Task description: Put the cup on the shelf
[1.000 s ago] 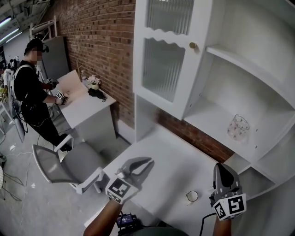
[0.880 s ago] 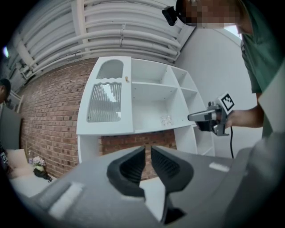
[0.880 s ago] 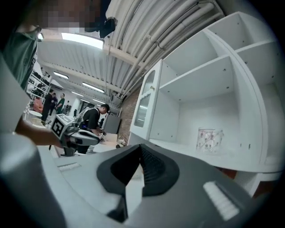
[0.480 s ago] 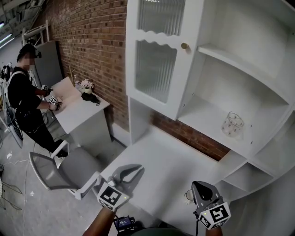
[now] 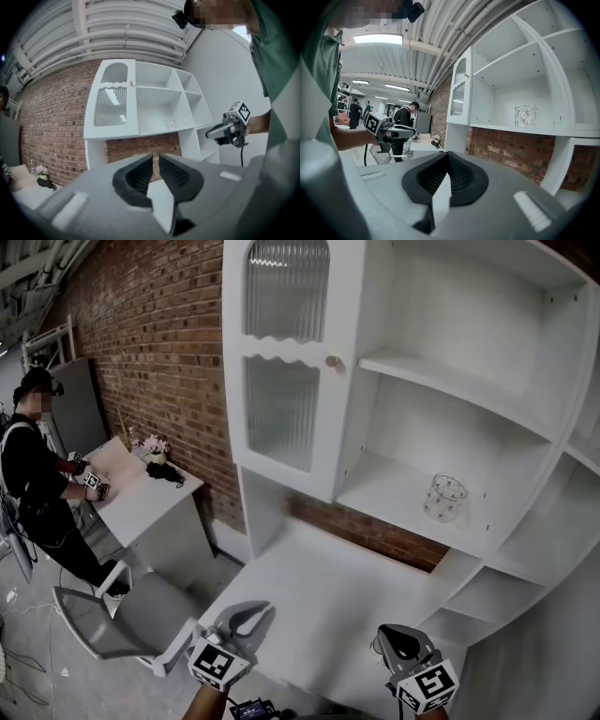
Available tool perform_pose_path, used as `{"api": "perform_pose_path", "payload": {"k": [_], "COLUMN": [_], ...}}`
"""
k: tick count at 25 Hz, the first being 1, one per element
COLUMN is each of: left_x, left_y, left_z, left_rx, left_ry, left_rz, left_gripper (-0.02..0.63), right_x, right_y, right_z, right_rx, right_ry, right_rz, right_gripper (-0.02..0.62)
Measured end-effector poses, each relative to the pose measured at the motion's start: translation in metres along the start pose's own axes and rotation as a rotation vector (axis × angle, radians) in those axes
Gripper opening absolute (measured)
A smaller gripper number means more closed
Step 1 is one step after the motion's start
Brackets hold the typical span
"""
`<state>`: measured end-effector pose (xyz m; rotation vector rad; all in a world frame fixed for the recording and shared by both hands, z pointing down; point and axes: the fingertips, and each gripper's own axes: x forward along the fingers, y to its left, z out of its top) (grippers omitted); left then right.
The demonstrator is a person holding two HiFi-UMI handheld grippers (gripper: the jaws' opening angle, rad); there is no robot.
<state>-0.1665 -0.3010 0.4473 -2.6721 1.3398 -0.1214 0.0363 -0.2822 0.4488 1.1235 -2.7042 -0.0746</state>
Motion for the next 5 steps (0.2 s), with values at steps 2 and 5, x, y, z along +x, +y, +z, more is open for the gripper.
{"api": "perform_pose_path", "payload": {"k": [2,5], "left_x": [-0.006,-0.016], "left_y": [-0.004,-0.010], "left_z": [0.001,0.000], "left_rx": [-0.010,-0.008], "left_ry": [-0.004,0.011], "left_rz": [0.002,0.000], "left_gripper": [0.043,0.043], "right_x": [-0.005,-0.012], "right_y": [0.004,0.009], "right_z": [-0.001,0.000], "right_rx": [0.003,0.009], "right_ry": [0.007,0.017], "right_rz": [-0.002,-0.003], "right_gripper": [0.006,0.005]}}
